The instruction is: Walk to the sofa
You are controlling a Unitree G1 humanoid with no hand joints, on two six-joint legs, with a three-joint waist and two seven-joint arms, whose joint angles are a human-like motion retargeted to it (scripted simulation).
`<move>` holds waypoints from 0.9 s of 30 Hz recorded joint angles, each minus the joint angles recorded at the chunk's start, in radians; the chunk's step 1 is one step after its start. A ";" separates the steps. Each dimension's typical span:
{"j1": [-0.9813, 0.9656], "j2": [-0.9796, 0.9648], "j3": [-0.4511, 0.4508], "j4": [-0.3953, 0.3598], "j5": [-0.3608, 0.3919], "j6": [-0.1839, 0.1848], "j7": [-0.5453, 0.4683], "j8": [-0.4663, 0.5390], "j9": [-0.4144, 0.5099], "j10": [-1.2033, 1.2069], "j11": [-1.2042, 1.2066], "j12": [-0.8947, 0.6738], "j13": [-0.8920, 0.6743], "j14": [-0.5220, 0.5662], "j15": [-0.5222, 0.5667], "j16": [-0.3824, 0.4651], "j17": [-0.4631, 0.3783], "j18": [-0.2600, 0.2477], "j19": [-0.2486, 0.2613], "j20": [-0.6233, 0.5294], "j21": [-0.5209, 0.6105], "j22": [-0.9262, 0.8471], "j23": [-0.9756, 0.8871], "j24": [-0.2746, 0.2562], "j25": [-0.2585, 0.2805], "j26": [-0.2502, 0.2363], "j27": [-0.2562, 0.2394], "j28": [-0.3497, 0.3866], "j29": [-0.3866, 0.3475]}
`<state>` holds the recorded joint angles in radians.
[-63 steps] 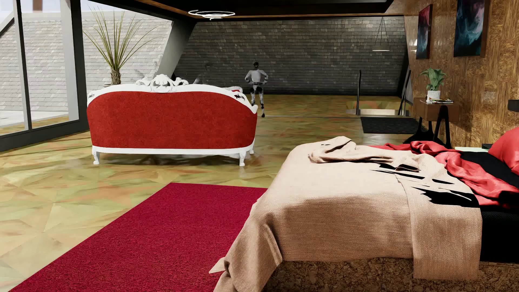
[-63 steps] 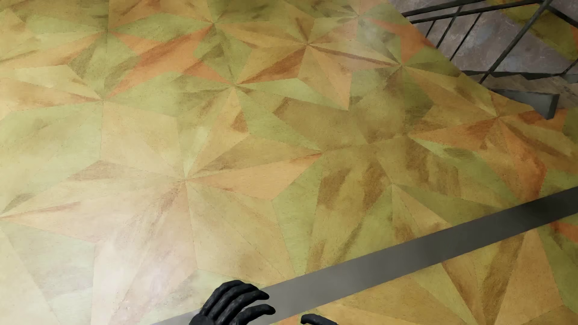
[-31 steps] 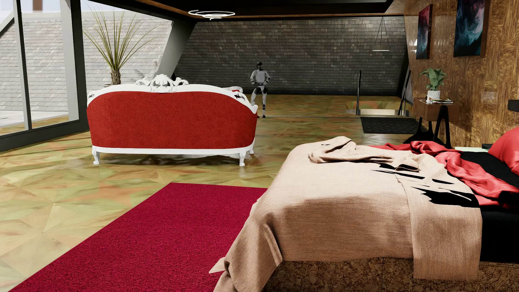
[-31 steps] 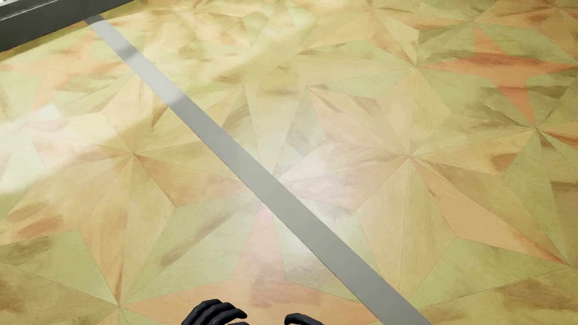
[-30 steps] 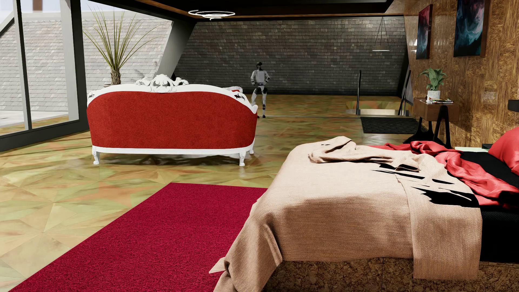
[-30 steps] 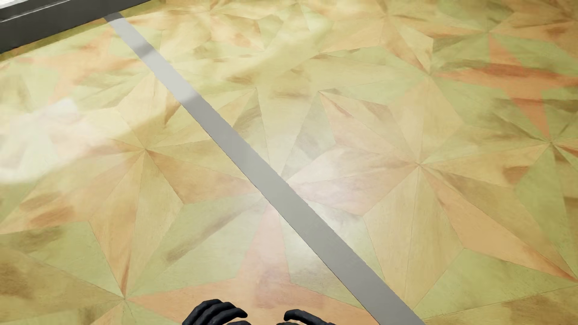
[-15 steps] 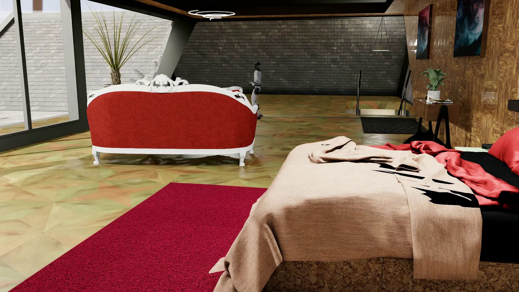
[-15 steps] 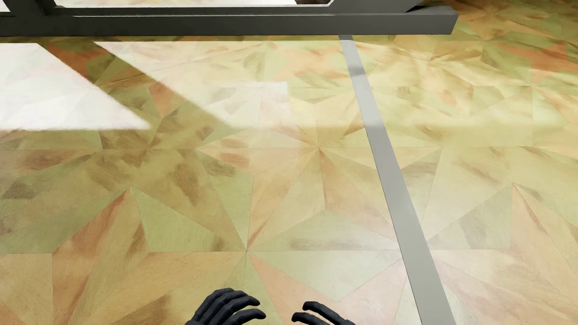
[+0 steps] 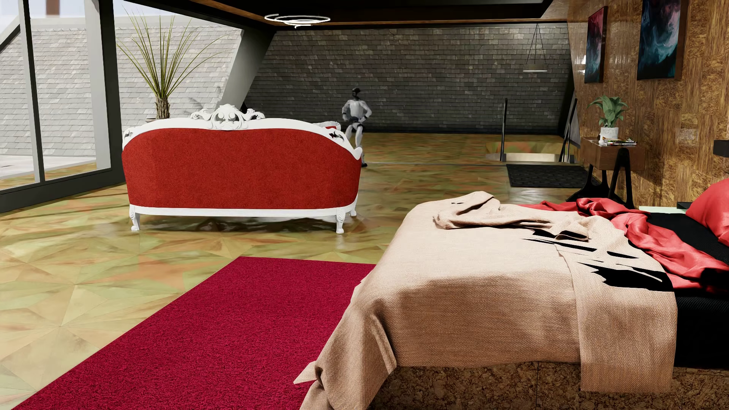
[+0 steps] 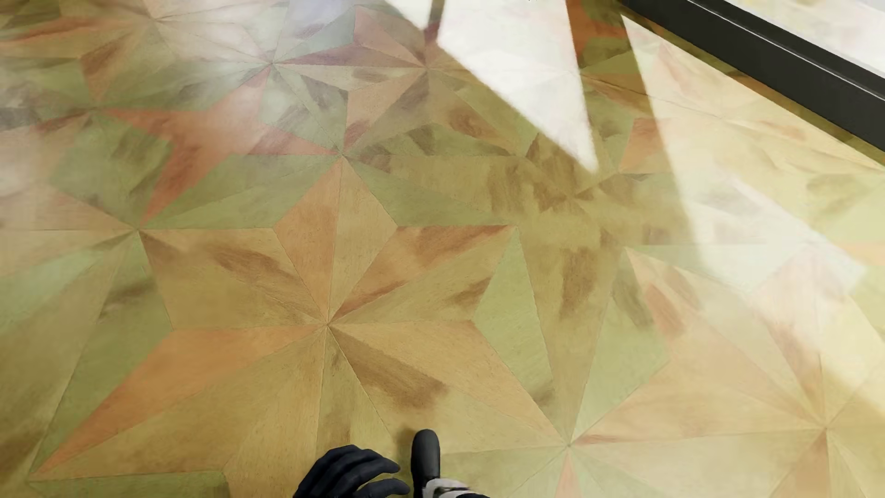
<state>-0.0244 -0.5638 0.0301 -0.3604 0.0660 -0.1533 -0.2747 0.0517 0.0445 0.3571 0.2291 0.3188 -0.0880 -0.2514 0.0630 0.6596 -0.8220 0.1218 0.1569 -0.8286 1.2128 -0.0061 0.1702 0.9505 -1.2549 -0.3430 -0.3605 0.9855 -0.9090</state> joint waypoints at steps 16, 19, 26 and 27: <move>-0.418 0.270 -0.102 0.384 0.033 0.233 0.218 -0.238 -0.019 0.889 0.223 -0.054 -0.044 0.238 -0.246 0.119 0.086 -0.358 -0.216 -0.039 -0.016 0.104 0.014 -0.031 0.073 -0.019 -0.055 0.000 0.029; -0.553 0.334 -0.075 0.432 0.044 0.245 0.223 -0.235 -0.012 0.716 0.229 -0.023 -0.029 0.096 -0.315 0.120 0.079 -0.296 -0.213 -0.002 0.003 0.061 0.024 0.009 0.128 0.006 -0.051 -0.001 0.049; -0.542 0.528 -0.031 0.455 0.025 0.206 0.263 -0.122 -0.017 -0.106 0.110 0.030 0.002 0.311 -0.359 0.000 0.058 -0.225 -0.181 0.125 0.015 0.076 0.004 0.083 0.148 -0.020 -0.028 0.000 0.043; -0.529 0.555 -0.031 0.455 0.015 0.198 0.282 -0.106 -0.021 -0.072 0.115 0.017 0.017 0.373 -0.355 -0.006 0.057 -0.227 -0.168 0.129 0.001 0.067 -0.001 0.095 0.158 -0.034 -0.020 -0.001 0.048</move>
<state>-0.5530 -0.0083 -0.0007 0.0950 0.0806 0.0446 0.0074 -0.0543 0.0240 0.2848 0.3445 0.3360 -0.0710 0.1211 -0.2916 0.6531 -0.7649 -0.1054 -0.0112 -0.6999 1.2136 0.0604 0.1689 1.0453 -1.0967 -0.3771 -0.3808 0.9845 -0.8605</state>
